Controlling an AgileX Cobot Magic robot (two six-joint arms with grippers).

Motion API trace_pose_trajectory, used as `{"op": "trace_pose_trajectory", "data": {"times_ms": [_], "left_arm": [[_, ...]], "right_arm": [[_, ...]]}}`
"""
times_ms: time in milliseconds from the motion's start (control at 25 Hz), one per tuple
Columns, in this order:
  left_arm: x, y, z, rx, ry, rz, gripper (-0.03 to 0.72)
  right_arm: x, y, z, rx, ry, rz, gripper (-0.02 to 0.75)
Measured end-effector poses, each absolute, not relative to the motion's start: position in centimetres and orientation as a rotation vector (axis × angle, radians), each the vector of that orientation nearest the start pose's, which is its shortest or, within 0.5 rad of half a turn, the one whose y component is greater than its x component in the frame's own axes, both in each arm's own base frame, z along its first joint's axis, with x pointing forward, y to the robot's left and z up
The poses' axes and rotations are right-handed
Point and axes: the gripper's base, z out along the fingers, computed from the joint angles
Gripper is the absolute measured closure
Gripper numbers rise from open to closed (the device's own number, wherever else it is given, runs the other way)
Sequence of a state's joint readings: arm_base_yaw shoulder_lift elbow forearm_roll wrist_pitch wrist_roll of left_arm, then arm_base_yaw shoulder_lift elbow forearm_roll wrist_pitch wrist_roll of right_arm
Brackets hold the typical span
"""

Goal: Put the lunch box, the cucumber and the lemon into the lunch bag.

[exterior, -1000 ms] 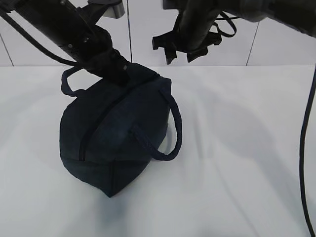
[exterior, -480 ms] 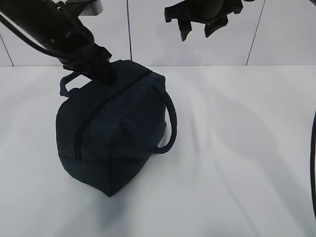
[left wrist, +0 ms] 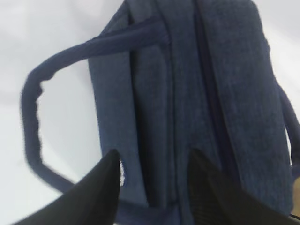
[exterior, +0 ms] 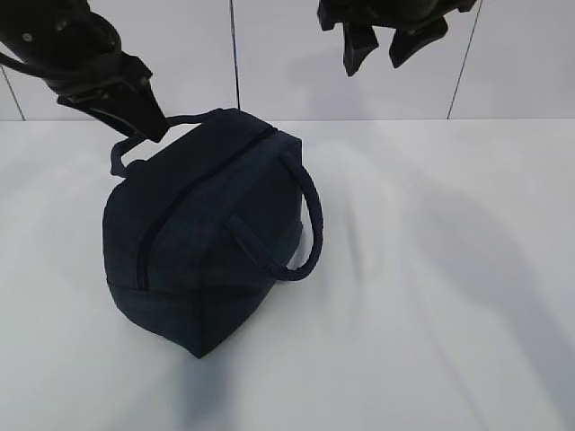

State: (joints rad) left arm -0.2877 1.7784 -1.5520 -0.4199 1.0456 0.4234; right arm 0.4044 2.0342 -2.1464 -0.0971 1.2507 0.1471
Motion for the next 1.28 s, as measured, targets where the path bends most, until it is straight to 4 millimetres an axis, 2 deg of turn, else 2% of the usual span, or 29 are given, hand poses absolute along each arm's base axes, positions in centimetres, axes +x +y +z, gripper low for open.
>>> {"op": "trace_pose_trajectory", "data": {"times_ms": [400,640,840,1000,1280], "left_arm": [[32.7,-11.8,33.2,0.665,2.712,-0.39,0.349],[30.3,-10.4,36.6,0.581,2.663,-0.293,0.349],[27.8,-9.6,39.6,0.561,2.57,-0.28,0.349],[25.0,-8.7,42.4,0.55,2.476,-0.279,0.367],[18.5,-6.9,47.0,0.532,2.285,-0.28,0.398]], "right_arm": [[33.9,13.6,38.3,-0.365,2.61,0.053,0.295],[28.8,11.6,40.3,-0.36,2.583,0.086,0.295],[24.5,10.1,41.3,-0.353,2.556,0.139,0.295],[20.6,8.4,41.7,-0.361,2.521,0.15,0.295],[13.8,5.5,42.0,-0.347,2.423,0.178,0.295]]}}
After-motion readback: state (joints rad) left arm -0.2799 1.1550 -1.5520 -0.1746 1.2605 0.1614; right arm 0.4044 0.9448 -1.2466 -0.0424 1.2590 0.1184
